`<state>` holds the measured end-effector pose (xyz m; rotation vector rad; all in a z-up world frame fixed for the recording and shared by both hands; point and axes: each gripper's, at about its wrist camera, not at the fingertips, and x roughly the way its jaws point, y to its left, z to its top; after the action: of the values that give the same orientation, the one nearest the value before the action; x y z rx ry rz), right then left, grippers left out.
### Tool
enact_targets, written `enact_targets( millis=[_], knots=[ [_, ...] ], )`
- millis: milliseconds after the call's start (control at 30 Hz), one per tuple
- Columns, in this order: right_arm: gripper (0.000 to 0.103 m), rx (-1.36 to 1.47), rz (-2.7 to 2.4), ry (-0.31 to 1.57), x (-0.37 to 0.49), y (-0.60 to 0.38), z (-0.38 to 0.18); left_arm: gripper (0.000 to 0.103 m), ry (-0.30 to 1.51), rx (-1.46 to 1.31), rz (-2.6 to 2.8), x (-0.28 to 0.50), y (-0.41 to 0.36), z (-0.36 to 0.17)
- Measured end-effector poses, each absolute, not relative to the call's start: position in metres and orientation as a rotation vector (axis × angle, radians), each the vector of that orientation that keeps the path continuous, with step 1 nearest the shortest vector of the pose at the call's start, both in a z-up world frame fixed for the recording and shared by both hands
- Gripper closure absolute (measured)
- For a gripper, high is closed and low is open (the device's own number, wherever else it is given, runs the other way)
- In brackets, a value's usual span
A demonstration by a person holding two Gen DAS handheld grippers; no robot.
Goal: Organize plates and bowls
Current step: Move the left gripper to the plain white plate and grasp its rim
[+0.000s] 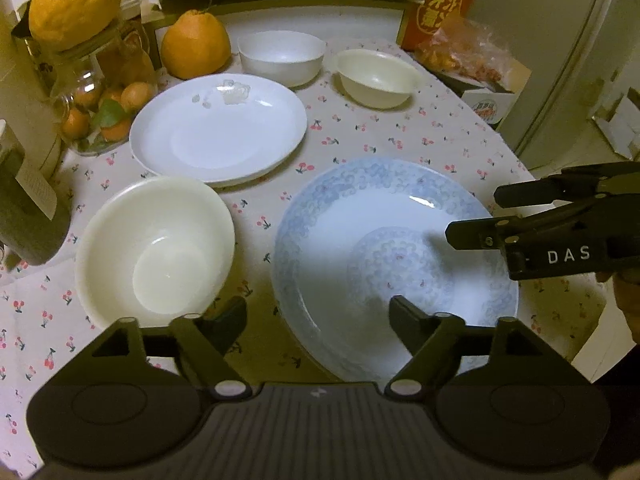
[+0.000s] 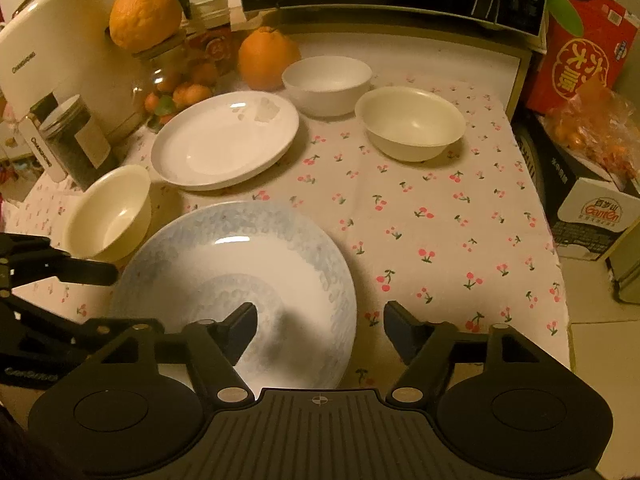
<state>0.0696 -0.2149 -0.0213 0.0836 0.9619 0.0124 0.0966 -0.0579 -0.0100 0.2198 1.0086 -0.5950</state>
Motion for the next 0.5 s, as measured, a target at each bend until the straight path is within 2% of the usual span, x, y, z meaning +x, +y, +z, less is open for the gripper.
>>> enact_targets(
  millis=[300, 500],
  knots=[
    [0.012, 0.205, 0.01, 0.908, 0.083, -0.229, -0.007, 0.008, 0.897, 0.172, -0.621, 0.094, -0.047, 0.017],
    [0.009, 0.244, 0.004, 0.89, 0.097, -0.23, 0.005, 0.003, 0.83, 0.14, -0.582, 0.104, -0.037, 0.036]
  ],
)
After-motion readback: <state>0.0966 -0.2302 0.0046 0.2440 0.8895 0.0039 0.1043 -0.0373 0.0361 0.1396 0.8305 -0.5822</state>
